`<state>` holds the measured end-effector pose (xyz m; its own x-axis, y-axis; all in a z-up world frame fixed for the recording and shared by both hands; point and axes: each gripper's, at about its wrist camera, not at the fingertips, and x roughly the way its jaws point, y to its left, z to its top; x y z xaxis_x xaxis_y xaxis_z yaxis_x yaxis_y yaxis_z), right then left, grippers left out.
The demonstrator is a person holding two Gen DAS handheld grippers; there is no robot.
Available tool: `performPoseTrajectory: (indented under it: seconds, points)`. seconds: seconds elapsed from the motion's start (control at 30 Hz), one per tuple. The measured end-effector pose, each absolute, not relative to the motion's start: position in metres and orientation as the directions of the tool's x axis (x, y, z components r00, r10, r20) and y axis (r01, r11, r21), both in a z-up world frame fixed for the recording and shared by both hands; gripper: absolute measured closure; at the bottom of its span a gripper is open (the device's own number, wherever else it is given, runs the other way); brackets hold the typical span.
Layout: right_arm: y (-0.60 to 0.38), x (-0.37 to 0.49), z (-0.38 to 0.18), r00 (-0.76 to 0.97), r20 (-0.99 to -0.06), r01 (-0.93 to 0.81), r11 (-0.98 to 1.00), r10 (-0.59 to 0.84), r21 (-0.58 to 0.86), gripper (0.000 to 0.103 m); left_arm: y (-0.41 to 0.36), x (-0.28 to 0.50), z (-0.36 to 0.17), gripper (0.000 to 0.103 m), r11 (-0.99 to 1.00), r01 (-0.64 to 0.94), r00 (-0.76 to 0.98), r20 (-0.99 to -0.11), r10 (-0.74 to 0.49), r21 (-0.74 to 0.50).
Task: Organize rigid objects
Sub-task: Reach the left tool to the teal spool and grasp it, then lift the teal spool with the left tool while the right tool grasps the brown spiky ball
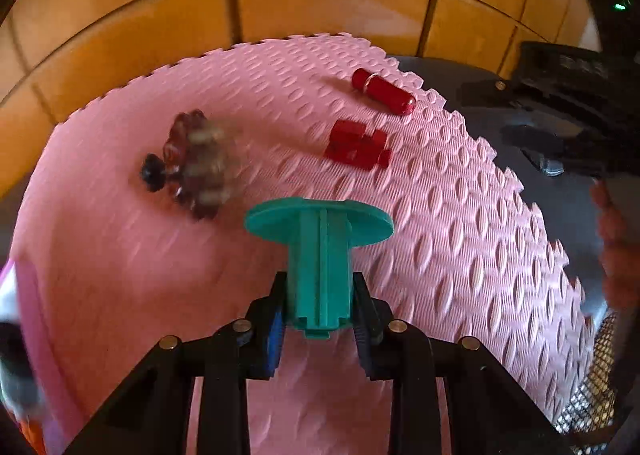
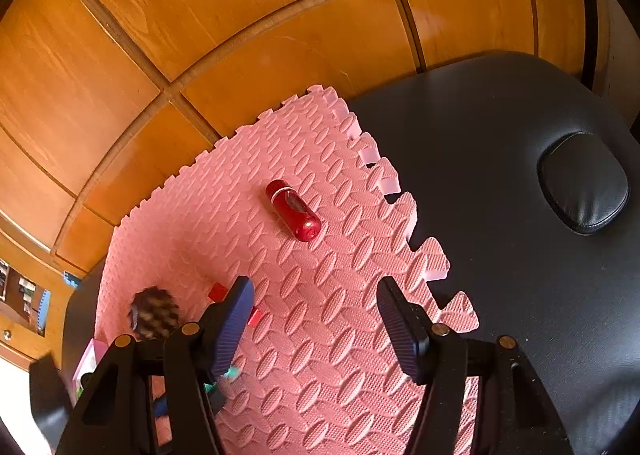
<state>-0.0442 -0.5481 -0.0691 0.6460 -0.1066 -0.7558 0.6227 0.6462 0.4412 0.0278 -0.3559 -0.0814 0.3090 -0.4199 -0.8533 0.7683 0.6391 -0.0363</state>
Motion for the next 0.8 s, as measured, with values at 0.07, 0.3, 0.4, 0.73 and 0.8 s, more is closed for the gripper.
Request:
performPoseTrajectory:
  seconds: [0.07, 0.3, 0.4, 0.73, 0.8]
  points:
    - [-0.548, -0.044, -0.07, 0.641, -0.761, 0.624, 0.648, -0.105, 0.437, 0.039, -0.342, 0.018, -0.086, 0.074, 0.638, 0.769, 0.309, -0.852, -0.422, -0.037]
    - [-0.541, -0.039, -0.074, 0.618, -0.78, 0.618, 0.678, -0.104, 0.399, 0.039, -0.317, -0.008, -0.087, 0.074, 0.618, 0.786, 0.338, -0.828, -0.447, -0.013]
    - [-0.536, -0.035, -0.076, 0.609, -0.787, 0.608, 0.694, -0.095, 0.386, 0.039, -0.315, -0.012, -0.089, 0.074, 0.614, 0.789, 0.356, -0.816, -0.455, 0.001]
    - [-0.514, -0.022, -0.079, 0.625, -0.78, 0.513, 0.769, -0.031, 0.381, 0.039, -0.31, -0.018, -0.092, 0.073, 0.617, 0.786, 0.408, -0.768, -0.494, 0.021]
    - [-0.512, -0.02, -0.081, 0.616, -0.787, 0.513, 0.774, -0.03, 0.371, 0.039, -0.31, -0.02, -0.093, 0.073, 0.609, 0.792, 0.421, -0.757, -0.5, 0.038]
